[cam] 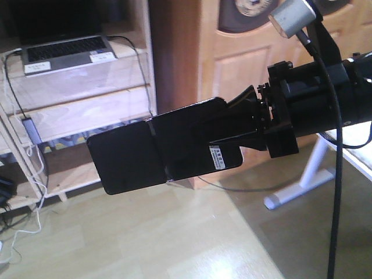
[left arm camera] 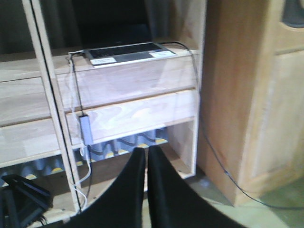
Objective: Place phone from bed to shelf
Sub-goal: 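Approach the shelf with the laptop, phone held in right gripper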
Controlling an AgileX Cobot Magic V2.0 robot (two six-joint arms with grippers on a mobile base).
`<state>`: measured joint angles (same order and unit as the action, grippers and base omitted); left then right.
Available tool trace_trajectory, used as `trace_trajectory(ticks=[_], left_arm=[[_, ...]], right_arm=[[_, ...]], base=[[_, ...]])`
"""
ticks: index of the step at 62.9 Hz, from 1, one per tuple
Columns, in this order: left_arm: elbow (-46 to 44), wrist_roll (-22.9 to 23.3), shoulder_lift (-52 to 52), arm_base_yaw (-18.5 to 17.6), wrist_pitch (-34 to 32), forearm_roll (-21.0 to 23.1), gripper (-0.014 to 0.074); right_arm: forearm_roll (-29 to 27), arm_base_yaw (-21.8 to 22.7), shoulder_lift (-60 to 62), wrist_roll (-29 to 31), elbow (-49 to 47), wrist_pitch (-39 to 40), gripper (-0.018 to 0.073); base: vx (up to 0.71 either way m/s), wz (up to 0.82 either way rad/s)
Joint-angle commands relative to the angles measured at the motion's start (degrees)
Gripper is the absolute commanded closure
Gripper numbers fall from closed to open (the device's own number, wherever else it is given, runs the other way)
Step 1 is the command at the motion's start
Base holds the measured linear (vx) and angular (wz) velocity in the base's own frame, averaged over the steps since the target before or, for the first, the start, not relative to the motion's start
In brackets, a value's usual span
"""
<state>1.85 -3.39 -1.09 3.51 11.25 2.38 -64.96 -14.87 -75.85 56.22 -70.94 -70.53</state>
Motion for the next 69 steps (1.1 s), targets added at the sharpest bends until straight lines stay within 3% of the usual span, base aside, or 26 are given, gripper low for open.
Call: trace_trajectory(ticks=[1, 69], left_arm=[[0.41, 0.0, -0.48, 0.02, -3.99, 0.53, 0.0595], [0.41, 0.0, -0.48, 0.02, -3.99, 0.53, 0.0595]], right_arm=[[-5.2, -0.1, 1.59, 0.17, -1.52, -3.16, 0.0561], [-5.2, -0.1, 1.59, 0.16, -1.52, -3.16, 0.0561]], base=[[0.41, 0.28], [0.37, 0.32]])
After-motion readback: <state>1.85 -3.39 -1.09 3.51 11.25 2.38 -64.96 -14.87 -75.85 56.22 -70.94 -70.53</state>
